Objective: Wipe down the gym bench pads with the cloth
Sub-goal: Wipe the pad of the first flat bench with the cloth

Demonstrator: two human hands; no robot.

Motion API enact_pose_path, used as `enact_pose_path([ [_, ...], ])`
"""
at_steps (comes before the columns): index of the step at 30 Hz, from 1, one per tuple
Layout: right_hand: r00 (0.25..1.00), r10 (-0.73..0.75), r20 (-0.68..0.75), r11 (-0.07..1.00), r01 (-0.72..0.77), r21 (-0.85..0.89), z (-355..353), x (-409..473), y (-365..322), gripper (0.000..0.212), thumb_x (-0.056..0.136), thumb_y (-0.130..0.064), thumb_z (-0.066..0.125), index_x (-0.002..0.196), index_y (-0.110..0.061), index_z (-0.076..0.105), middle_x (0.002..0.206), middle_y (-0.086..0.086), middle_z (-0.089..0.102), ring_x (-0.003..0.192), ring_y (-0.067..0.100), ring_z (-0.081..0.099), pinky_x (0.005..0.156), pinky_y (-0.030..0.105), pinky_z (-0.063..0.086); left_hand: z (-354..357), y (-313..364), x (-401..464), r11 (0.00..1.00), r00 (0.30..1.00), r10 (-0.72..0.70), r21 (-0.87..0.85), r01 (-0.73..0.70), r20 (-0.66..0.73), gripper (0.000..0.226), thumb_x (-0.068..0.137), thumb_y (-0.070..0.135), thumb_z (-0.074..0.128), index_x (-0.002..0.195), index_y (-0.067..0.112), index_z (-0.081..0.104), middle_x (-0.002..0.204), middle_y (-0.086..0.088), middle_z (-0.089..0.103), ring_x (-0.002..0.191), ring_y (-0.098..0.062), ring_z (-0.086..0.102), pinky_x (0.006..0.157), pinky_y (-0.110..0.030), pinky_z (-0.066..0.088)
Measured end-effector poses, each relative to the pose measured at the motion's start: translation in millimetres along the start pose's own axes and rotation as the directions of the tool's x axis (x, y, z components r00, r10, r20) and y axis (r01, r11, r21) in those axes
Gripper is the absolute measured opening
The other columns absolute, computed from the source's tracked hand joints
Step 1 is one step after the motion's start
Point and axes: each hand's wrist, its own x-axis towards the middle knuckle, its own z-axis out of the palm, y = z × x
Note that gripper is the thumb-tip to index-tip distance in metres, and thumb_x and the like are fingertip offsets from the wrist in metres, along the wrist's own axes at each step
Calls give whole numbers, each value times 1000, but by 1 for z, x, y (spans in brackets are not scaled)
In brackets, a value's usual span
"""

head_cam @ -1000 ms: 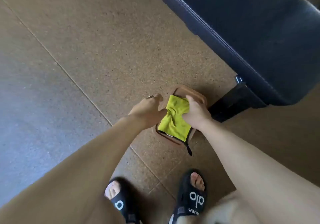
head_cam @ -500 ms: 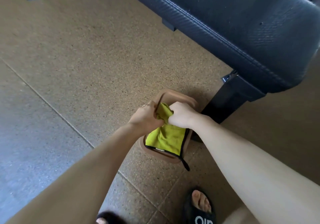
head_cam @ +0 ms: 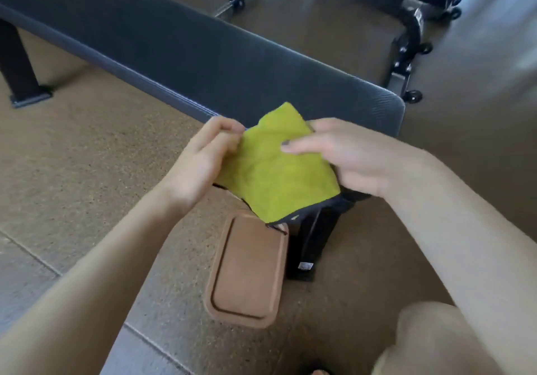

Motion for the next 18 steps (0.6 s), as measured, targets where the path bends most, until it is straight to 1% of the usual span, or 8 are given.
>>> enact_pose_path([
  [3,973,-34,-228,932,114,345,-42,-33,-41,23,104,-9,52,117,-6,71,108,7,79,99,21,77,79,33,64,13,42,23,990,970,124,98,-105,-208,21,107,30,43,119,20,58,107,11,61,90,5,54,80,-13,46],
  [6,855,-130,-501,834,367,411,-80,-44,-66,22,103,-9,53,115,-9,72,106,6,80,97,22,78,81,38,64,35,60,44,965,950,181,230,-123,-253,29,108,35,41,134,21,47,133,4,54,111,-2,53,85,-4,39],
  [8,648,-298,-701,872,483,76,-99,-35,-67,16,94,-12,60,104,-13,73,101,2,79,95,21,76,87,38,62,54,62,57,942,952,192,316,-110,-240,40,108,38,41,145,23,40,147,-1,46,129,-13,47,107,-24,42],
  [10,435,-610,-662,789,253,-560,-104,-23,-60,6,89,-17,59,87,-17,64,90,1,71,89,28,68,80,33,53,72,60,70,896,949,218,432,-102,-228,48,107,39,42,151,22,36,156,-4,39,140,-23,38,117,-41,36],
  [12,573,-720,-391,510,55,-858,-102,-7,-42,16,94,-19,56,78,-18,53,81,4,58,86,35,59,73,37,45,86,56,83,844,951,227,529,-86,-208,52,107,37,42,155,19,34,160,-7,35,145,-29,32,118,-44,29],
  [14,873,-413,-258,413,-73,-908,-93,-2,-22,9,98,-32,59,91,-27,61,93,0,64,100,35,62,77,37,48,95,53,96,789,949,239,611,-67,-204,53,107,35,41,156,16,34,160,-9,35,147,-32,29,119,-43,25],
  [15,945,-235,-226,386,-122,-915,-89,-1,-12,18,98,-42,61,110,-31,67,113,-1,68,113,31,62,86,37,51,97,50,102,756,943,257,652,-59,-213,52,107,34,40,156,15,35,160,-9,35,147,-31,29,121,-42,22],
  [18,905,-323,-278,393,-139,-909,-90,6,8,40,101,-51,52,128,-25,66,126,-2,67,114,24,63,83,35,52,100,38,116,669,925,297,743,-23,-239,49,107,33,35,152,14,39,158,-7,39,148,-27,28,124,-43,16],
])
